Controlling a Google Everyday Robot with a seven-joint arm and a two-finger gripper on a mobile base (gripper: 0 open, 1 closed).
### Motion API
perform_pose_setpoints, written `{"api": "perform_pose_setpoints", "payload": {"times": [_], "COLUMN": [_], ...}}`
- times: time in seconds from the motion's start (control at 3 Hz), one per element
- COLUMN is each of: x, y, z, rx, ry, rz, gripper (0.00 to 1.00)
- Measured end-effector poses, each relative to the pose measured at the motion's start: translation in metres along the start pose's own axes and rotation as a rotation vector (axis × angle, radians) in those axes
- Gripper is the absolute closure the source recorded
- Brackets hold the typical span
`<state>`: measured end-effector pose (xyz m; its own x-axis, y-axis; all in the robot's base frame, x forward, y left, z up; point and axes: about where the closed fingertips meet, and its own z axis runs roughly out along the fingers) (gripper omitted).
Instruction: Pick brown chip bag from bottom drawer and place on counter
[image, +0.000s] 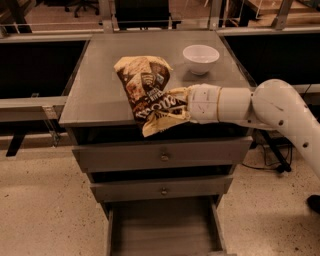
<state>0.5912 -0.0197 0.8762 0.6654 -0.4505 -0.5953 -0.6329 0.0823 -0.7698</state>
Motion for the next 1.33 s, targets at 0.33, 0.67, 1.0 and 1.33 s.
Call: {"api": "perform_pose_setpoints", "payload": {"times": [0.33,0.67,1.0,1.33], "x": [0.0,0.014,0.017,0.014], "y": [0.0,-0.04,-0.107,-0.137], "z": [0.0,0.013,0.027,0.027], "rx": [0.0,0.055,0.093,0.129], "ry": [0.0,0.04,0.097,0.095], "rz": [0.0,0.035,-0.002,-0.016], "gripper": [1.0,1.0,1.0,0.85]}}
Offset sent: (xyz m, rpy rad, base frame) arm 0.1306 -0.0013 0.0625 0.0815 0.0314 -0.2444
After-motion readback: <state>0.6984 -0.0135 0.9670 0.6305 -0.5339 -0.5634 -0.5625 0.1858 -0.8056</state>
